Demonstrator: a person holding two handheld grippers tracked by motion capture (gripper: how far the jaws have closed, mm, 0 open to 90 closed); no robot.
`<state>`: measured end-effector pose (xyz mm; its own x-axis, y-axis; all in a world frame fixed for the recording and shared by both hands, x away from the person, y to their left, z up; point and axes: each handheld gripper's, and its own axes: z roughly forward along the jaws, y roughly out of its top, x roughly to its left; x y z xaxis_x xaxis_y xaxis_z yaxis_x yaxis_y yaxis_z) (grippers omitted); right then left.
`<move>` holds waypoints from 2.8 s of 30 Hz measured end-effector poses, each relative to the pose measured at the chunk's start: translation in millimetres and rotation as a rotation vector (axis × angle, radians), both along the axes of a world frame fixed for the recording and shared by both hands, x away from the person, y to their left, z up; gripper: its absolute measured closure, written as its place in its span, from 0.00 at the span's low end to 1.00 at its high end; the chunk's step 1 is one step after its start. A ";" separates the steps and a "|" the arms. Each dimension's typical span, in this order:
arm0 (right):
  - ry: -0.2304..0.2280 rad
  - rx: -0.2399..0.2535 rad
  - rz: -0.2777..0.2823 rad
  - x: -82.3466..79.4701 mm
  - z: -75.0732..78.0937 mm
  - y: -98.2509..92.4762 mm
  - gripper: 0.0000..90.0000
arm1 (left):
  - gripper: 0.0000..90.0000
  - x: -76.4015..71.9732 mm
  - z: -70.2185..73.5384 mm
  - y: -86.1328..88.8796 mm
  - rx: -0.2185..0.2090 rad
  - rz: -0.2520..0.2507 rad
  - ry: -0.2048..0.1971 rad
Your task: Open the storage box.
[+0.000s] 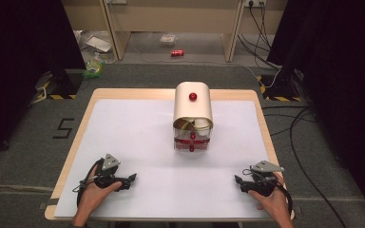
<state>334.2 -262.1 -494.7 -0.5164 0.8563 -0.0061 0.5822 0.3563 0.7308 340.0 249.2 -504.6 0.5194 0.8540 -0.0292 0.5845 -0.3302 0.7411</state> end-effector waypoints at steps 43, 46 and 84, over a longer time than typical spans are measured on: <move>-0.203 0.048 0.148 2.2 39.9 53.7 0.26 | 0.08 0.1 0.0 0.0 0.000 0.000 0.001; -0.218 0.054 0.166 1.6 42.8 59.8 0.26 | 0.08 0.1 0.0 0.0 0.000 0.000 0.000; -0.328 0.017 0.320 17.1 52.4 121.0 0.27 | 0.08 0.1 0.0 0.1 -0.001 0.000 0.001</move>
